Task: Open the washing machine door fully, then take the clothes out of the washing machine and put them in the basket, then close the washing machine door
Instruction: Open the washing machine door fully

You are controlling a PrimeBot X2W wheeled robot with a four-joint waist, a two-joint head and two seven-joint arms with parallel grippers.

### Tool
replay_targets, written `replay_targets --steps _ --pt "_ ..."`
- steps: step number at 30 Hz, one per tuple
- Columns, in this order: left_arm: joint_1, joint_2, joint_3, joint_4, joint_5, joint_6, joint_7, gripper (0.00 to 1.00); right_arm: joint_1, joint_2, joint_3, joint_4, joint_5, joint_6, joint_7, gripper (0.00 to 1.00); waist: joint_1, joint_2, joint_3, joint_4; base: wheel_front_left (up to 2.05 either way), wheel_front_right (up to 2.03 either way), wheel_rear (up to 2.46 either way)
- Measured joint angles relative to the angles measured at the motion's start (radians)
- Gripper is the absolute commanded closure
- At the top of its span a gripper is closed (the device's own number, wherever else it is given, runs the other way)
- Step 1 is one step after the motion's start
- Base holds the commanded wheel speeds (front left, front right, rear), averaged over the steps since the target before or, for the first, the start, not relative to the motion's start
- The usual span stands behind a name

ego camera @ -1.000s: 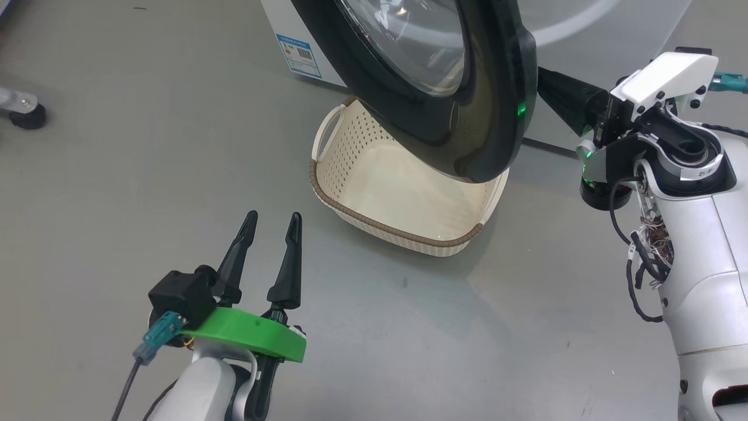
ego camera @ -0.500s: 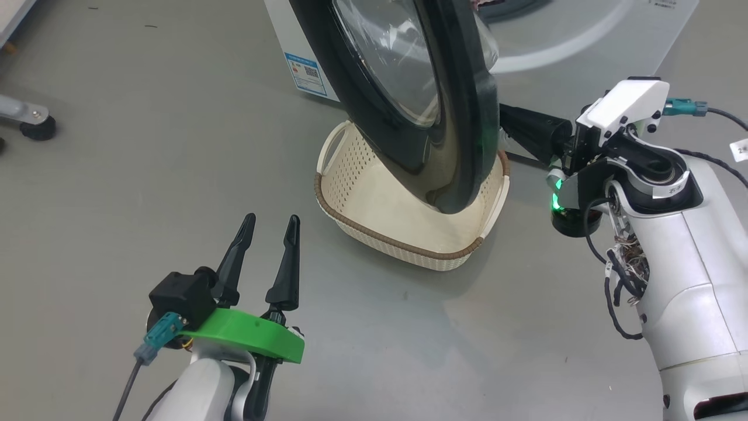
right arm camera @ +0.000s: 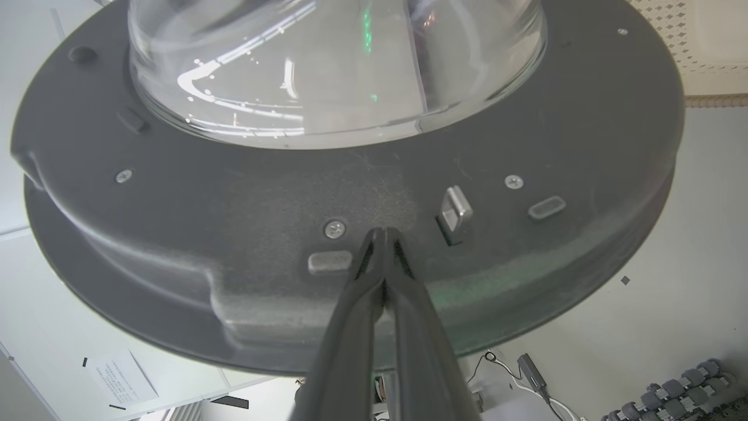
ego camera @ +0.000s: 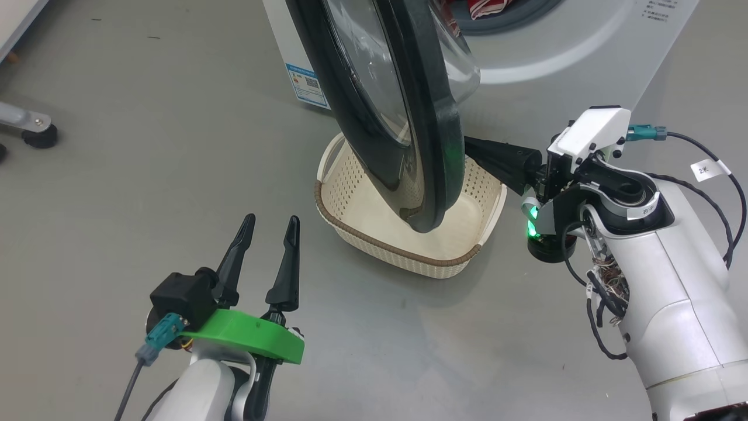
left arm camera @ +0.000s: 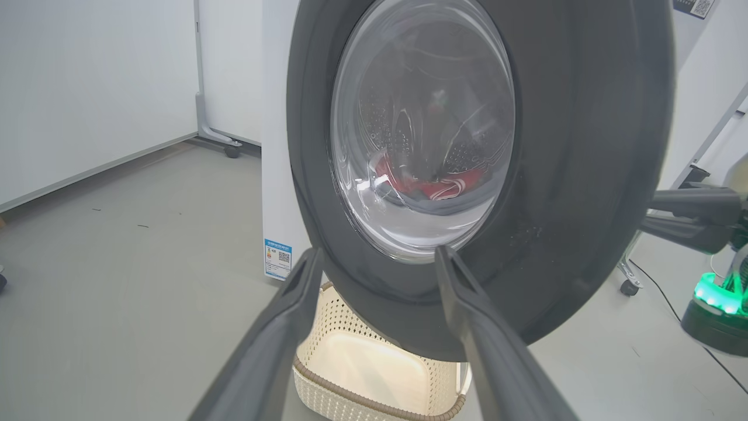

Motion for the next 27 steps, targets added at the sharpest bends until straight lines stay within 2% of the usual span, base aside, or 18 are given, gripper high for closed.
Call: replay_targets --steps 9,18,27 --pt "0.001 0.000 -0.003 0.000 0.005 0.000 0.000 0.00 0.017 0.004 0.049 -0.004 0.051 0.000 0.007 1.00 0.0000 0.0000 -0.006 0.006 0.00 0.00 0.00" --pt "0.006 0.000 -0.007 -0.001 0.005 0.000 0.000 0.00 0.025 0.003 0.166 -0.050 0.167 -0.007 0.009 1.00 0.0000 0.0000 -0.009 0.017 0.00 0.00 0.00" --pt "0.015 0.000 -0.013 -0.006 0.005 0.000 0.000 0.00 0.030 0.003 0.280 -0.090 0.216 -0.007 -0.016 1.00 0.0000 0.0000 -0.004 0.023 0.00 0.00 0.00"
